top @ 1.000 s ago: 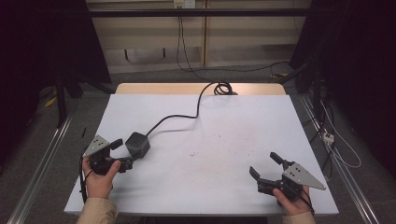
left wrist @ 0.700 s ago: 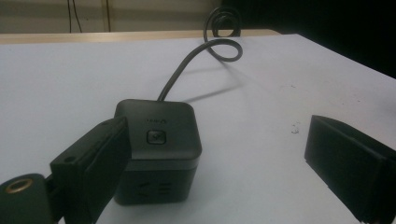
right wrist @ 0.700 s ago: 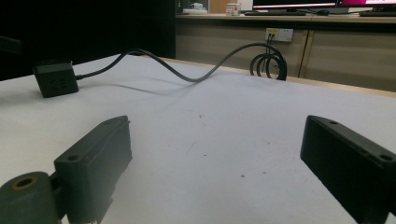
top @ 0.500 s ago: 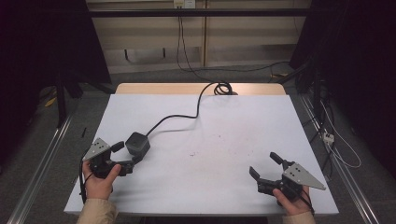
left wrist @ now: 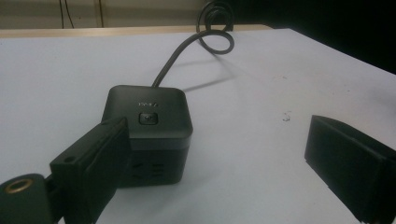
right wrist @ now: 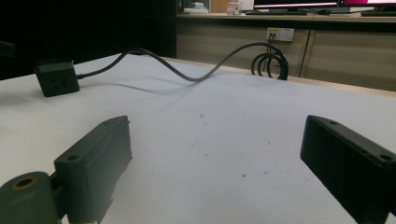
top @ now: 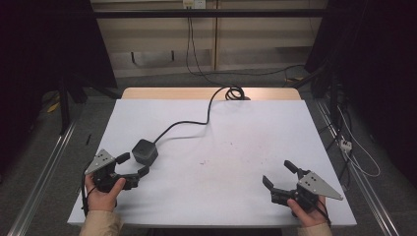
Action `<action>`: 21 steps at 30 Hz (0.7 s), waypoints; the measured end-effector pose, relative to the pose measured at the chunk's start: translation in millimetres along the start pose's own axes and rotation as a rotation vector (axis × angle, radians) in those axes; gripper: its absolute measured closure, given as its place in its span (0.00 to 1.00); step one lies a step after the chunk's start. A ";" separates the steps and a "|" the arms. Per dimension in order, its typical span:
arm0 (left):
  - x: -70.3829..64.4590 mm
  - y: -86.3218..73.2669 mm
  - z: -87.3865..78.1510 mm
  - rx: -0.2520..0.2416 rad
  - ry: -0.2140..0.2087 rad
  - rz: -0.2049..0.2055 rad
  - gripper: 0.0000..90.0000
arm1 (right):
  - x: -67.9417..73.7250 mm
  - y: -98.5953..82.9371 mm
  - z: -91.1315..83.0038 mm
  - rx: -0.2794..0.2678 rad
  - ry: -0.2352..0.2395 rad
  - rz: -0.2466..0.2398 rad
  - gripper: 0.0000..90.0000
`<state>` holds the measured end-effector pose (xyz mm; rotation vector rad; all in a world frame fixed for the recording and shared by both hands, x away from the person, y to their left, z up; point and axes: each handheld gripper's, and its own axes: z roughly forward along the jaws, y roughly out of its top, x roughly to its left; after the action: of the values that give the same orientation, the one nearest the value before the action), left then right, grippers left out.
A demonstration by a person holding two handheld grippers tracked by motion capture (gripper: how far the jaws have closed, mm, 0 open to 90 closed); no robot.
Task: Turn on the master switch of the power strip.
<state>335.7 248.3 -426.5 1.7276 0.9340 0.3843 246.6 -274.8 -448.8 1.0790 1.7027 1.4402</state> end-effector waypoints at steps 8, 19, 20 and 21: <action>0.4 -3.8 -1.4 0.004 -0.011 0.000 0.08 | 0.0 -0.2 0.3 0.001 0.001 0.000 0.09; 2.7 -9.8 -5.5 0.010 -0.012 0.003 0.08 | -0.4 -0.4 0.0 0.001 0.002 0.002 0.09; 3.2 -10.4 -5.9 0.007 -0.013 -0.002 0.08 | -0.4 -0.4 -0.1 0.002 0.000 0.002 0.09; 4.0 -10.8 -6.6 0.006 -0.012 0.000 0.08 | -0.4 -0.5 0.0 0.001 0.002 0.002 0.09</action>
<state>329.7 256.8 -434.7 1.7330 0.9279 0.3713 246.7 -275.2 -449.2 1.0805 1.7043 1.4426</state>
